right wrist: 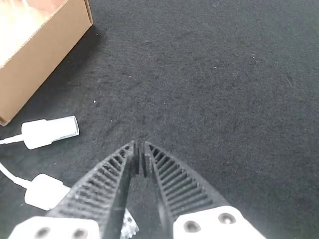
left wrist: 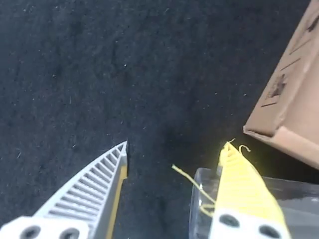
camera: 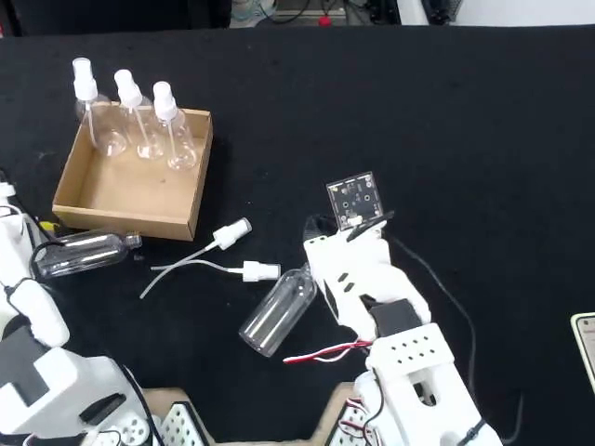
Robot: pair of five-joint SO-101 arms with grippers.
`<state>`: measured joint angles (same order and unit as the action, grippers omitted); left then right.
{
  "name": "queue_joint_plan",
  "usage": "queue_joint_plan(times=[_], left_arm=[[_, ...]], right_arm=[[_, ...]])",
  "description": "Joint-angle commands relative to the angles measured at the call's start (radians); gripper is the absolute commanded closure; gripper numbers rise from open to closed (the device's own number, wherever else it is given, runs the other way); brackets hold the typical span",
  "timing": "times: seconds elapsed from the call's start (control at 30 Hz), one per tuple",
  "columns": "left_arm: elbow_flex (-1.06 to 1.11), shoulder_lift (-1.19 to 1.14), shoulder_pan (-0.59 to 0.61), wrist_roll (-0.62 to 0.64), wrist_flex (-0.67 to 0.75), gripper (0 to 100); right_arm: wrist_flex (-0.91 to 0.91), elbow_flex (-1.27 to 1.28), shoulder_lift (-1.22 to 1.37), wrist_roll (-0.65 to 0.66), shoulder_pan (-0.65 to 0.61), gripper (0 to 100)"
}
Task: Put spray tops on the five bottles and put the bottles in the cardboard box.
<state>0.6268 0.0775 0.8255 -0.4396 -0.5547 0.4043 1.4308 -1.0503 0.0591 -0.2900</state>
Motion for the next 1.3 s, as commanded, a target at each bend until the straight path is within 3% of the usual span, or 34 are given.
queue_joint_plan(times=[0.0,0.3,0.57,0.63,0.87,1.0,1.17,1.27], left_arm=[[-0.044,0.026,0.018,-0.098,-0.046,72],[-0.053,0.132,-0.039,-0.374,-0.436,72],[-0.044,0.336,-0.045,-0.399,-0.493,72],[-0.053,0.411,-0.051,-0.405,-0.565,72],[-0.035,0.589,-0.226,-0.66,-0.902,72],[-0.002,0.591,-0.283,-0.664,-0.896,72],[0.062,0.552,-0.289,-0.672,-0.778,72],[0.084,0.517,-0.291,-0.732,-0.764,72]], right_arm=[[-0.028,-0.008,0.002,0.006,-0.014,98.7],[-0.028,-0.008,0.002,0.006,-0.014,98.7],[-0.028,-0.008,0.002,0.006,-0.014,98.7],[-0.028,-0.008,0.002,0.006,-0.014,98.7],[-0.028,-0.008,0.002,0.006,-0.014,98.7],[-0.028,-0.008,0.002,0.008,-0.014,98.7],[-0.028,-0.008,0.002,0.008,-0.014,98.7],[-0.028,-0.008,0.001,0.008,-0.014,98.7]])
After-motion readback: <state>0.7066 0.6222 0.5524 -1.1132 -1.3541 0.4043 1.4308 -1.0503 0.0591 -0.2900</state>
